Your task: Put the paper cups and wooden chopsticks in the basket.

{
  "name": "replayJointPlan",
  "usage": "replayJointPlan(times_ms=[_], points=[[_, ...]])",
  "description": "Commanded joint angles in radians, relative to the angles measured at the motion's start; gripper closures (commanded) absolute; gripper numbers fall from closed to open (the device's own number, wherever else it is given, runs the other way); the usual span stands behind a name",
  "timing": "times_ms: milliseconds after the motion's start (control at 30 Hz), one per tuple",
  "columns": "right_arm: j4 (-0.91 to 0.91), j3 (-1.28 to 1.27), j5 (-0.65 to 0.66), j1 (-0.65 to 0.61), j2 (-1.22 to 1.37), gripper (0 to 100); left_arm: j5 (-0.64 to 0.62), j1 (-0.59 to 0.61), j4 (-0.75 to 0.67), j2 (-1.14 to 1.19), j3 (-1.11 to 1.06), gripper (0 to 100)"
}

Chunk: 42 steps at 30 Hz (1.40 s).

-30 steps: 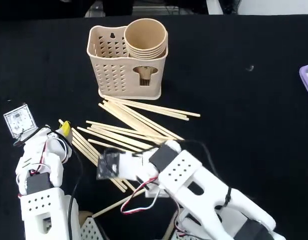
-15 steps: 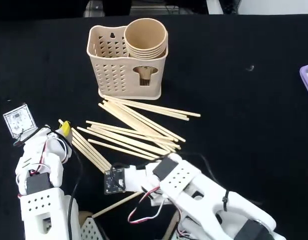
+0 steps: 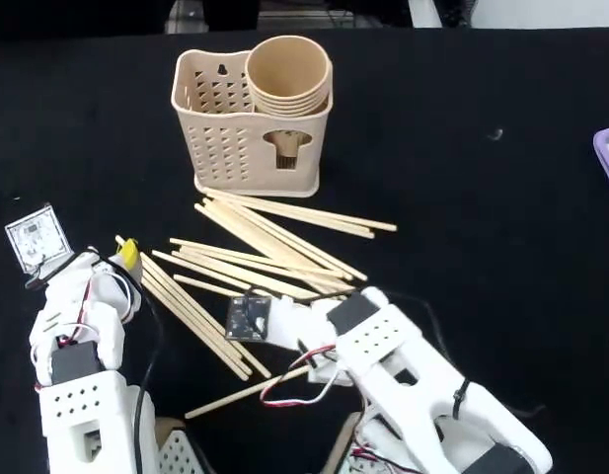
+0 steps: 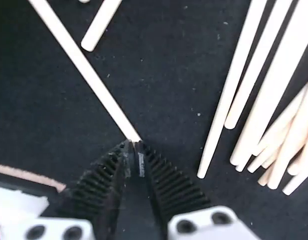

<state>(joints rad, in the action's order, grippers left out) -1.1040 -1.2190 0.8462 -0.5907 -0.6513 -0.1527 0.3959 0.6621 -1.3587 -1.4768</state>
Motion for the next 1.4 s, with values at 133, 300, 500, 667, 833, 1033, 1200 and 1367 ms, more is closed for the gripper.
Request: replayJointPlan(times_ms=[133, 300, 500, 667, 833, 1033, 1200, 1367], points=[[-0.061, 0.047, -0.023, -0.114, -0.019, 81.5, -0.003, 0.005, -0.02, -0.012, 0.012, 77], [0.078, -0.027, -0.025, -0.118, -0.018, 80.7, -0.003, 0.005, -0.02, -0.012, 0.012, 77], [0.167, -0.104, -0.026, -0.117, -0.018, 82.5, -0.003, 0.005, -0.02, -0.012, 0.012, 77], [0.163, -0.108, -0.025, -0.118, -0.018, 86.9, -0.003, 0.005, -0.02, -0.012, 0.01, 77], [0.143, -0.102, -0.026, -0.117, -0.025, 98.6, -0.002, 0.005, -0.02, -0.012, 0.008, 77], [-0.051, 0.105, -0.029, -0.066, -0.027, 98.8, -0.002, 0.008, -0.02, -0.012, 0.01, 77], [-0.132, 0.295, -0.046, 0.044, -0.019, 98.8, -0.003, 0.012, -0.02, -0.012, 0.016, 77], [0.038, 0.288, -0.233, 0.025, -0.01, 98.8, -0.005, 0.013, -0.02, -0.012, 0.018, 77]])
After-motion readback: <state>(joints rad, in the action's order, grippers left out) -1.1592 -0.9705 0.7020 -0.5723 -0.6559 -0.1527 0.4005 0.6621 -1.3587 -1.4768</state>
